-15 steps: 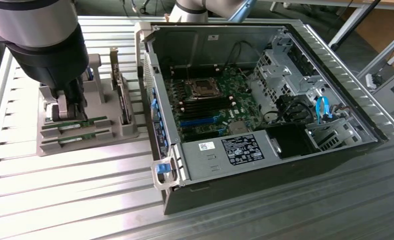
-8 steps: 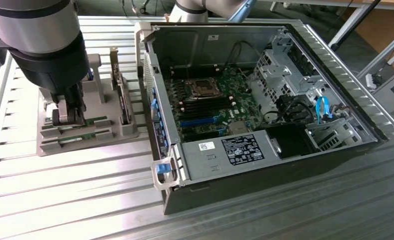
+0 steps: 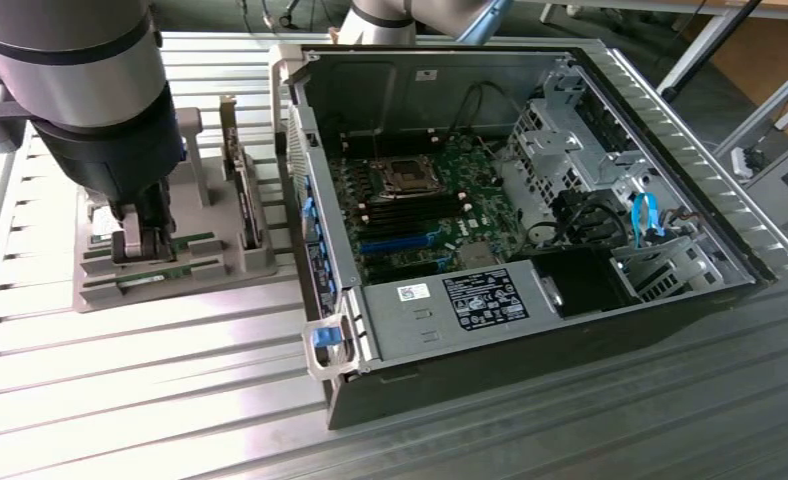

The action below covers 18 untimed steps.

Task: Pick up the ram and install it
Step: 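Pick up the ram and move it above insertion slot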

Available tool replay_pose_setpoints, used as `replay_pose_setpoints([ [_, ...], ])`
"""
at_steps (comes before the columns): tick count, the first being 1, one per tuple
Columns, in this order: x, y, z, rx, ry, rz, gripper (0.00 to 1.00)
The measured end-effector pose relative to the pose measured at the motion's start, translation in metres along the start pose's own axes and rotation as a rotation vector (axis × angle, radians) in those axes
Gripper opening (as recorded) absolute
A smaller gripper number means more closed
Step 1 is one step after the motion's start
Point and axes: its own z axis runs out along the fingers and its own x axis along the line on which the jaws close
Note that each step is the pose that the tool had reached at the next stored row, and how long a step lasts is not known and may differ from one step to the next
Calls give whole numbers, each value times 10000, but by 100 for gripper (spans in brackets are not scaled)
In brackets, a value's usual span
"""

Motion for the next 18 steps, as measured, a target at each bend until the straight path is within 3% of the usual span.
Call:
replay_pose_setpoints([
  [9, -22, 6, 145, -1, 1, 9, 35],
  [18, -117, 54, 265, -2, 1, -20, 35],
])
